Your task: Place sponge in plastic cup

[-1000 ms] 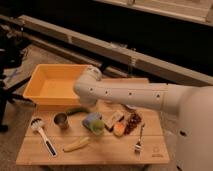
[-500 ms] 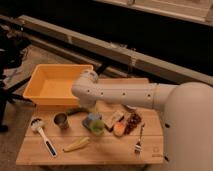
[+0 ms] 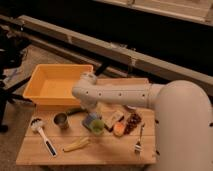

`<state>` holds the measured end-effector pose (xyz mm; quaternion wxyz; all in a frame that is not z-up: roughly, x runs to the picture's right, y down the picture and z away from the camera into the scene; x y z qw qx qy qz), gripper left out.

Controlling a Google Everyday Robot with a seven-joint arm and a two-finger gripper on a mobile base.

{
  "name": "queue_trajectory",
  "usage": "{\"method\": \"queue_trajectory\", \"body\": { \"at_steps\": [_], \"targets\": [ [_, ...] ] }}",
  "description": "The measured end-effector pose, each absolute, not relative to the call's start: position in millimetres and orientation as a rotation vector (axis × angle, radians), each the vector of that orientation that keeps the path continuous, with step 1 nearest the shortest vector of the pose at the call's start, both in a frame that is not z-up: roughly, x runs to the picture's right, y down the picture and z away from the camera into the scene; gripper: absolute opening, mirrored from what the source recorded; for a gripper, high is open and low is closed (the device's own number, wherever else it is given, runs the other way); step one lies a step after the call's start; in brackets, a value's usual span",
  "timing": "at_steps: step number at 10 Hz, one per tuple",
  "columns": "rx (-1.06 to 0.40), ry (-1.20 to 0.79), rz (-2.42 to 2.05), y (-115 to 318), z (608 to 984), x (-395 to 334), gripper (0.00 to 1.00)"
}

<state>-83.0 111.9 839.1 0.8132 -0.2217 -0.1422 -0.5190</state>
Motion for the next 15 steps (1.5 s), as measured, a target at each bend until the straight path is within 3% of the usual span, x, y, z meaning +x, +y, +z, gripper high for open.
{"method": "queue_trajectory", "body": {
  "at_steps": [13, 15],
  "targets": [
    [-0.663, -0.324, -1.133, 153, 866, -68, 0.65],
    [-0.681, -0.343, -1.15, 157, 866, -72, 0.58]
  ]
}}
